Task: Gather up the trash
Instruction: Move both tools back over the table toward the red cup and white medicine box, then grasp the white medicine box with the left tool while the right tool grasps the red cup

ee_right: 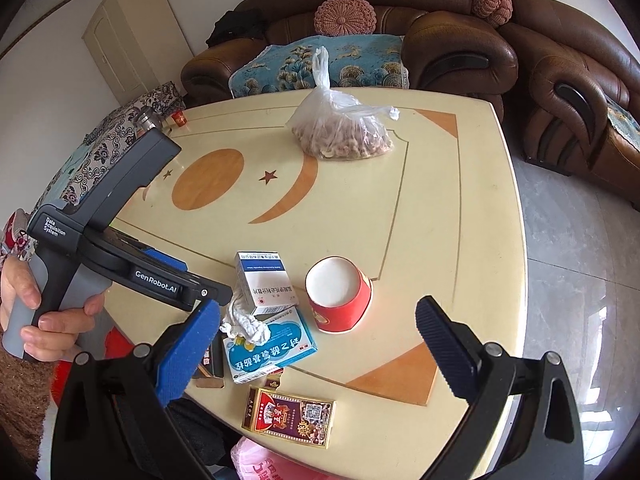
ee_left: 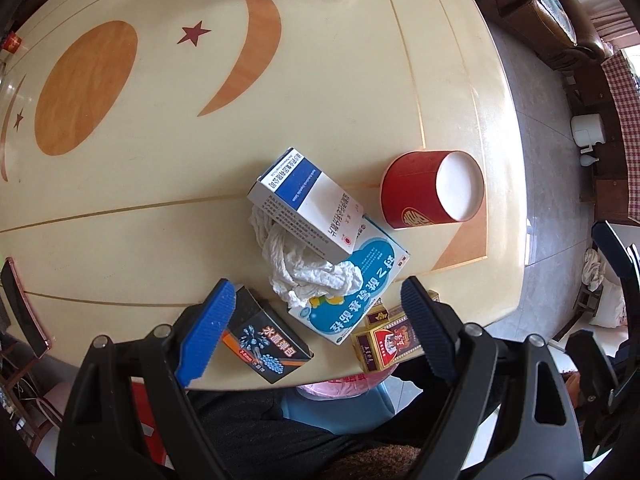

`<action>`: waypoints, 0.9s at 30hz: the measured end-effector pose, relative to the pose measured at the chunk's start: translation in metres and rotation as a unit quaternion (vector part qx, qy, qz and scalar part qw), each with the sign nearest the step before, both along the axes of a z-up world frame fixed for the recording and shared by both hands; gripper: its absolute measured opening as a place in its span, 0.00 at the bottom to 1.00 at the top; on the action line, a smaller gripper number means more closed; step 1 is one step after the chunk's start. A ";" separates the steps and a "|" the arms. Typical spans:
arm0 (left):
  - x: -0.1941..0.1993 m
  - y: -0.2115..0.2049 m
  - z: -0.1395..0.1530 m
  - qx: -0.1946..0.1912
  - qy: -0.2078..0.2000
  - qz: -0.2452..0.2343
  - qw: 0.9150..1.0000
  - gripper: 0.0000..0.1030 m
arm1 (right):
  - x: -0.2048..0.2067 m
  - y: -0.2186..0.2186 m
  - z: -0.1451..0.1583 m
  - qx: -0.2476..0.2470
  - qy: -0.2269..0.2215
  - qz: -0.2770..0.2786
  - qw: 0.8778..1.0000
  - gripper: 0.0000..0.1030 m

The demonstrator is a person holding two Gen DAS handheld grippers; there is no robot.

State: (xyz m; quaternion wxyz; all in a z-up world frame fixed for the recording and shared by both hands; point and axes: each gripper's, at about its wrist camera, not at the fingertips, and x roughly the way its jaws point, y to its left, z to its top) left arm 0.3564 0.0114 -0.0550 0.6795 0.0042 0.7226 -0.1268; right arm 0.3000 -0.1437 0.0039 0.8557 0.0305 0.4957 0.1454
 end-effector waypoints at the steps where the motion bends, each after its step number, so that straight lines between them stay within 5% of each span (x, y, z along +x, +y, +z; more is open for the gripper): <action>1: 0.002 0.001 -0.003 -0.004 0.002 0.003 1.000 0.80 | 0.002 0.000 -0.005 -0.001 0.003 0.001 1.000 0.93; 27: 0.037 0.008 -0.066 -0.094 0.049 0.071 0.992 0.80 | 0.053 0.020 -0.103 -0.084 0.008 0.012 0.996 0.93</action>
